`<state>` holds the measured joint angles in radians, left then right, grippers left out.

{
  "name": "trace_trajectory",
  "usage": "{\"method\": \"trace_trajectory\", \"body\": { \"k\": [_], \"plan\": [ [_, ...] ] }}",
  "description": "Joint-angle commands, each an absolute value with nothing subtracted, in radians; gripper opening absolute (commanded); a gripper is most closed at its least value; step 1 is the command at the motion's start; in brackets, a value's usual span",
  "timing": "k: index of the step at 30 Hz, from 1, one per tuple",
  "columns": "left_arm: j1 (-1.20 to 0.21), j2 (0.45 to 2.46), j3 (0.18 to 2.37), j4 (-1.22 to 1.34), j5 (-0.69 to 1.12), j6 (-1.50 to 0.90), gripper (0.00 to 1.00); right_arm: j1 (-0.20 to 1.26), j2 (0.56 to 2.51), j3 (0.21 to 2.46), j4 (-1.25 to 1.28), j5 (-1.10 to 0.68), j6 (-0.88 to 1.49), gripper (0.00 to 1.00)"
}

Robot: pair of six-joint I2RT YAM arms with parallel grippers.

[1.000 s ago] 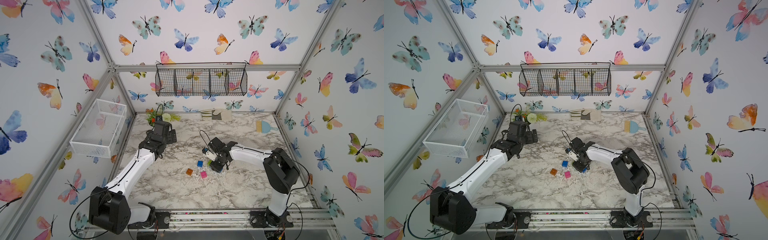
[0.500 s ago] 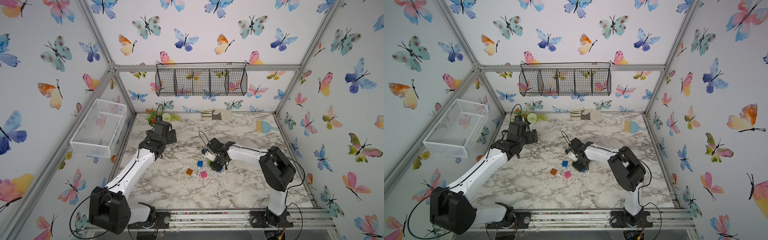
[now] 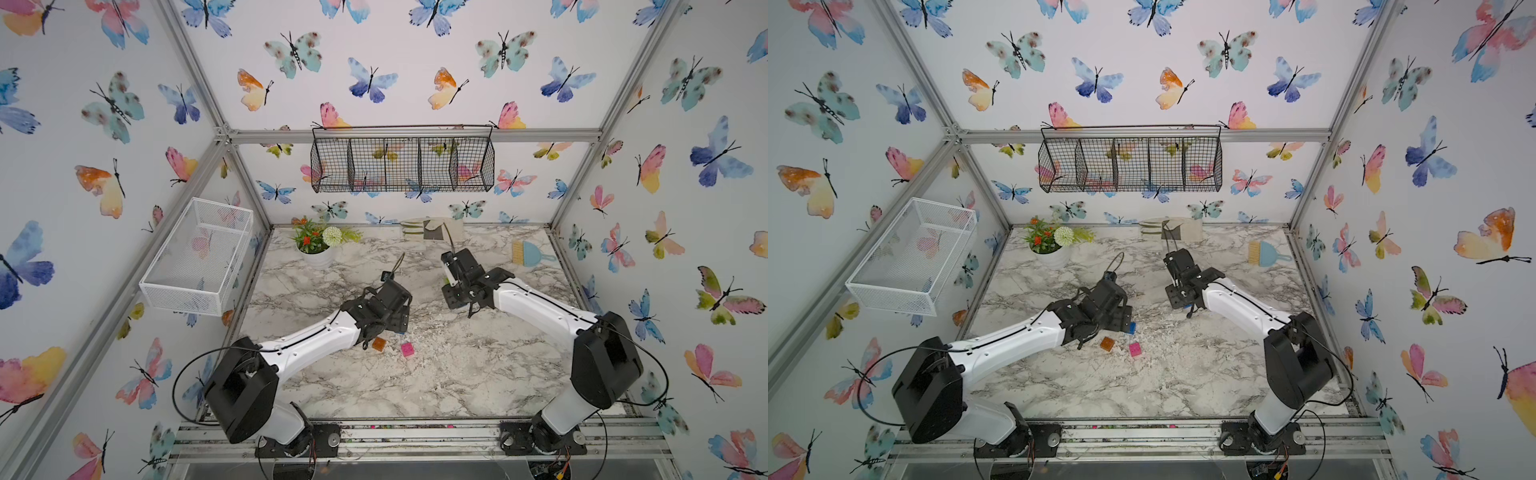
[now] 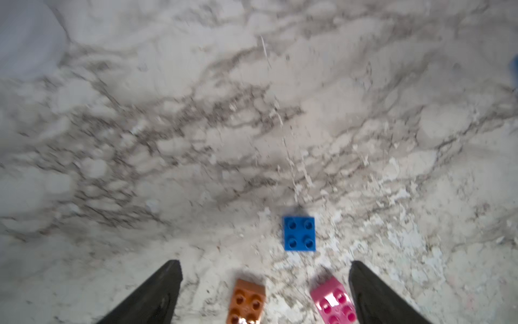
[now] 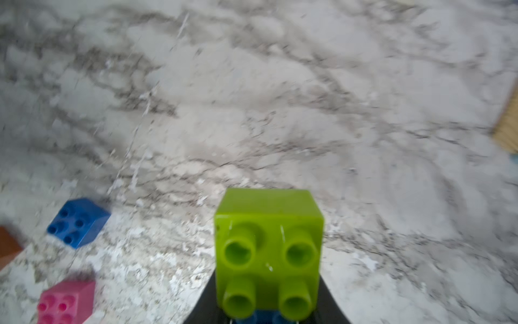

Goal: Assemble the letter y with lego
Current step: Pick up the lego brick from the center of the board, then move the lego brick at the center of the board.

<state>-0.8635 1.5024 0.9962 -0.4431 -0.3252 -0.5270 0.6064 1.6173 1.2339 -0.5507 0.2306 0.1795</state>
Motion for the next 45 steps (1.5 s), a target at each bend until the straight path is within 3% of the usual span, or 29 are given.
{"method": "trace_trajectory", "body": {
  "k": [1,6,11,22,28,33,45],
  "plan": [
    [-0.951,1.59,1.011,-0.494,-0.325,-0.715,0.87,0.602,1.613,1.205,-0.589,0.288,0.244,0.09],
    [-1.01,1.689,1.062,-0.546,-0.324,-0.822,0.86,0.6,1.599,1.179,-0.588,0.266,0.244,0.1],
    [-1.014,1.701,1.015,-0.452,-0.243,-0.868,0.81,0.6,1.595,1.169,-0.593,0.249,0.233,0.1],
    [-1.012,1.785,1.035,-0.419,-0.254,-0.864,0.59,0.6,1.594,1.161,-0.599,0.241,0.225,0.1],
    [-1.012,1.817,1.043,-0.412,-0.249,-0.847,0.57,0.6,1.594,1.157,-0.596,0.225,0.221,0.1],
    [-1.016,1.838,1.051,-0.407,-0.228,-0.831,0.42,0.6,1.6,1.16,-0.6,0.226,0.221,0.1],
    [-1.05,1.822,1.07,-0.436,-0.244,-0.809,0.39,0.6,1.624,1.173,-0.606,0.22,0.216,0.1]
  ]
}}
